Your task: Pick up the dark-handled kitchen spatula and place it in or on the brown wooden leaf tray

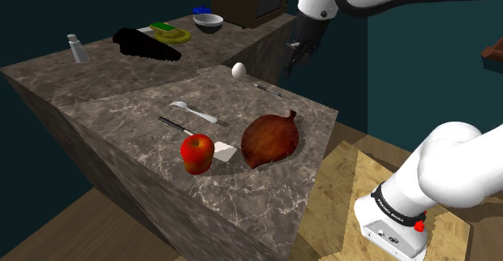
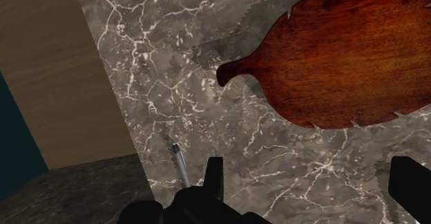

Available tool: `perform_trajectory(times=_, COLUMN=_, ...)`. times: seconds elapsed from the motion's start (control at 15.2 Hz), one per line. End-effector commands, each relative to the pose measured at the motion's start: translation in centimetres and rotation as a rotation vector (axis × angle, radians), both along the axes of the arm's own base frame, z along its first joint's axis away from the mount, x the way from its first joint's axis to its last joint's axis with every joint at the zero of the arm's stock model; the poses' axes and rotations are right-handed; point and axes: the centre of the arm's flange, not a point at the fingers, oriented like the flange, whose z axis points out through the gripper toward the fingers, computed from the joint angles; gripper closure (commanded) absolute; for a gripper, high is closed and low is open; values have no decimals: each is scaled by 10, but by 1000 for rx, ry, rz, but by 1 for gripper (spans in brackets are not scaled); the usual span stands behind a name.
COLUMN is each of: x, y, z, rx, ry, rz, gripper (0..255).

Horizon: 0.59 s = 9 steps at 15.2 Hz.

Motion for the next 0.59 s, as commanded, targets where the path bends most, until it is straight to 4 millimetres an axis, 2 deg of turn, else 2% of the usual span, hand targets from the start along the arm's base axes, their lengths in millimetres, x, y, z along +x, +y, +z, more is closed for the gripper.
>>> perform_trajectory(times=0.0, x=10, y=20, z=-12, rx=7, ry=3, rz=17, gripper=0)
perform_trajectory(times=0.53, x=55, y=96, z=-63, rx=34, ry=18, rz=85, gripper=0)
